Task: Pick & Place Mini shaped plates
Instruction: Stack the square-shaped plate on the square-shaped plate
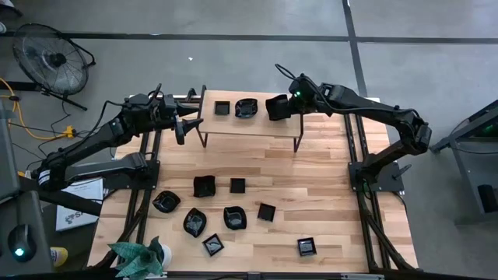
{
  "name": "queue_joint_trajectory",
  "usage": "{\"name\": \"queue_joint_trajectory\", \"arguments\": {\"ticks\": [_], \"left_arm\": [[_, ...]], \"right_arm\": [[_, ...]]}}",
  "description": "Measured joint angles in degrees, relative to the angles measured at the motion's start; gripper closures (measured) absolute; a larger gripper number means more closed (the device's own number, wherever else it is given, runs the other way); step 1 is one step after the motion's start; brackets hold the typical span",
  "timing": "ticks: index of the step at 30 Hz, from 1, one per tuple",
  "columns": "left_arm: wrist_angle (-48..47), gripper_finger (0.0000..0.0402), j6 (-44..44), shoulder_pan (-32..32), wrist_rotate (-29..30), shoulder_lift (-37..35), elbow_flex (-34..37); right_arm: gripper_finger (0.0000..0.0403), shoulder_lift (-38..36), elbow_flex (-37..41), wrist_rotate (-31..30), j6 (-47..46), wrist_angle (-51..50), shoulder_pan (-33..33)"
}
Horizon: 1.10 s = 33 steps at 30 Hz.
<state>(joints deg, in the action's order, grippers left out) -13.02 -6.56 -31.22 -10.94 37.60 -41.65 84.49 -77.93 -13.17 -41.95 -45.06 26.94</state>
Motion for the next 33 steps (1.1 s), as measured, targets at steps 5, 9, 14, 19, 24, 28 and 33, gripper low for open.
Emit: {"name": "queue_joint_trajectory", "arguments": {"ticks": [5, 9, 14, 19, 24, 28, 33], "left_arm": [[0.0, 0.0172, -0.38, 0.0, 0.4, 0.0, 0.0], [-0.01, 0.0172, -0.38, 0.0, 1.11, 0.0, 0.0], [-0.02, 0.0172, -0.42, 0.0, 1.2, 0.0, 0.0], [-0.02, 0.0172, -0.43, 0.0, 1.49, 0.0, 0.0], [-0.02, 0.0172, -0.82, 0.0, 1.51, 0.0, 0.0], [-0.02, 0.0172, -0.84, 0.0, 1.55, 0.0, 0.0], [-0.04, 0.0172, -1.11, 0.0, 1.68, 0.0, 0.0]], "right_arm": [[0.0402, 0.0, 0.0, -0.13, 0.0, 0.09, 0.0], [0.0402, 0.0, 0.0, 0.17, 0.0, 0.09, 0.0], [0.0402, 0.0, 0.0, 0.25, -0.01, 0.41, 0.0], [0.0402, 0.0, 0.0, 0.46, -0.5, 1.47, 0.0], [0.0402, 0.0, 0.02, 0.27, -0.6, 0.67, 0.0], [0.0402, 0.49, 0.02, 0.27, -1.43, 0.68, -0.34], [0.04, 2.08, 0.02, 0.86, -1.66, 0.7, -0.92]]}}
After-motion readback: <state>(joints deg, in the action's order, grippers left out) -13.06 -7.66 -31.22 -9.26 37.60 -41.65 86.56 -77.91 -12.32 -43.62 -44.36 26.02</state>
